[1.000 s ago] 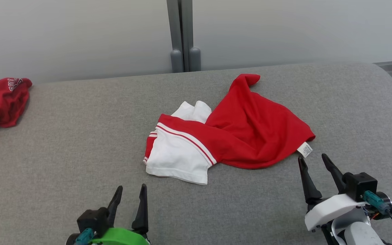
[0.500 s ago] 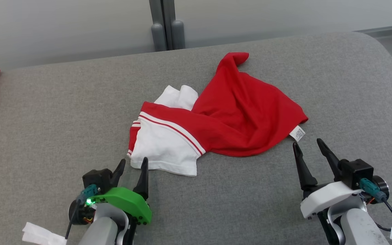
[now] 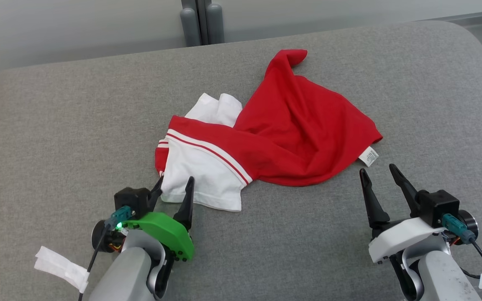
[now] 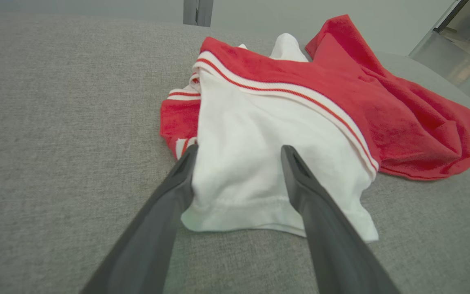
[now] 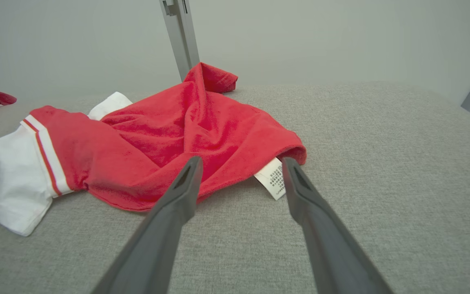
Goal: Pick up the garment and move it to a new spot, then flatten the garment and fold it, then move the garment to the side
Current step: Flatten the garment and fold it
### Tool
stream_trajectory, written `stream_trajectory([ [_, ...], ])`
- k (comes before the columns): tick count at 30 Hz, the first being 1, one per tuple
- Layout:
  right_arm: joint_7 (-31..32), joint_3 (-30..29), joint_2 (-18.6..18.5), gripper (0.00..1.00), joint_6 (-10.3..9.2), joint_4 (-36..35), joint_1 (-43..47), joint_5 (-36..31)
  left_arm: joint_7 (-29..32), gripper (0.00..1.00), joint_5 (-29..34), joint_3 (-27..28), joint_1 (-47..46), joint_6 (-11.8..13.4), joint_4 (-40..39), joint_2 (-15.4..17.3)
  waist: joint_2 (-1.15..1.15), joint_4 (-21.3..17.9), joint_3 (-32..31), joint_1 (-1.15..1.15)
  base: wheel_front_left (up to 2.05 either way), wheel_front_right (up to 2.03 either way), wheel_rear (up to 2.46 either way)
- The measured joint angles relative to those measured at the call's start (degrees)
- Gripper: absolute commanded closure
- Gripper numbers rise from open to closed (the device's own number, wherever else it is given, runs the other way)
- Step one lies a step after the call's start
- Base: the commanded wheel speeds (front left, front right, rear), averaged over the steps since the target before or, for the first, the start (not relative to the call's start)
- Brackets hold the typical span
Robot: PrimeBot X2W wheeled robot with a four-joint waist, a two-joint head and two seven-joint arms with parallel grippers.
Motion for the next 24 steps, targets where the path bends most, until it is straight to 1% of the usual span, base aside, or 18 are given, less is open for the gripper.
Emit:
stream_trajectory([
  [7, 0.0, 0.4, 0.0, 0.0, 0.0, 0.2, 0.0, 0.2, 0.0, 0.0, -1.6, -2.6, 1.9, 0.0, -0.8, 1.5, 0.0, 0.2, -0.5, 0.0, 0.0, 0.0, 0.0],
  [11, 0.0, 0.6, 0.0, 0.0, 0.0, 0.3, 0.1, 0.3, 0.0, 0.01, -2.5, -3.4, 2.8, 0.0, -0.8, 1.5, 0.0, 0.1, -0.5, 0.0, 0.0, 0.0, 0.0],
  [12, 0.0, 0.7, 0.0, 0.0, 0.0, 0.4, 0.1, 0.3, 0.0, 0.06, -2.6, -3.6, 3.0, 0.0, -0.5, 1.4, 0.0, 0.1, -0.5, 0.0, 0.0, 0.0, 0.0],
  [13, 0.0, 0.8, 0.0, 0.0, 0.0, 0.4, 0.1, 0.4, 0.0, 0.16, -3.0, -3.8, 3.0, 0.0, -0.3, 1.4, 0.0, 0.0, -0.5, 0.0, 0.0, 0.0, 0.0],
  [14, 0.0, 0.9, 0.0, 0.0, 0.0, 0.5, 0.1, 0.5, 0.0, 0.3, -3.3, -3.8, 3.0, 0.0, -0.1, 1.4, 0.0, -0.1, -0.5, 0.0, 0.0, 0.0, 0.0],
  [15, 0.0, 0.9, 0.0, 0.0, 0.0, 0.5, 0.1, 0.5, 0.0, 0.47, -3.4, -3.9, 3.0, 0.0, 0.1, 1.4, 0.0, -0.2, -0.5, 0.0, 0.0, 0.0, 0.0],
  [16, 0.0, 0.9, 0.0, 0.0, 0.0, 0.5, 0.1, 0.5, 0.0, 0.52, -3.6, -3.8, 3.0, 0.0, 0.3, 1.4, 0.0, -0.3, -0.5, 0.0, 0.0, 0.0, 0.0],
  [17, 0.0, 0.9, 0.0, 0.0, 0.0, 0.5, 0.1, 0.5, 0.0, 0.55, -3.8, -3.8, 2.9, 0.0, 0.4, 1.4, 0.0, -0.4, -0.5, 0.0, 0.0, 0.0, 0.0],
  [18, 0.0, 0.9, 0.0, 0.0, 0.0, 0.5, 0.1, 0.5, 0.0, 0.55, -3.9, -3.7, 2.9, 0.0, 0.4, 1.3, 0.0, -0.5, -0.5, 0.0, 0.0, 0.0, 0.0],
  [20, 0.0, 0.9, 0.0, 0.0, 0.0, 0.5, 0.1, 0.5, 0.0, 0.61, -4.0, -3.2, 2.8, 0.0, 0.2, 1.2, 0.0, -0.6, -0.4, 0.0, 0.0, 0.0, 0.0],
  [21, 0.0, 0.9, 0.0, 0.0, 0.0, 0.5, 0.1, 0.5, 0.0, 0.68, -4.0, -2.9, 2.8, 0.0, 0.0, 1.1, 0.0, -0.7, -0.4, 0.0, 0.0, 0.0, 0.0],
  [22, 0.0, 0.8, 0.0, 0.0, 0.0, 0.5, 0.1, 0.5, -0.1, 0.72, -4.0, -2.5, 2.8, 0.0, -0.2, 1.0, 0.0, -0.7, -0.3, 0.0, 0.0, 0.0, 0.0],
  [23, 0.0, 0.8, 0.0, 0.0, 0.0, 0.5, 0.1, 0.5, -0.1, 0.84, -4.0, -2.2, 2.8, 0.0, -0.5, 1.0, 0.0, -0.8, -0.3, 0.0, 0.0, 0.0, 0.0],
  [24, 0.0, 0.7, 0.0, 0.0, 0.0, 0.5, 0.1, 0.5, -0.1, 0.89, -3.7, -1.8, 2.8, 0.0, -0.7, 1.0, 0.0, -0.8, -0.2, 0.0, 0.0, 0.0, 0.0],
])
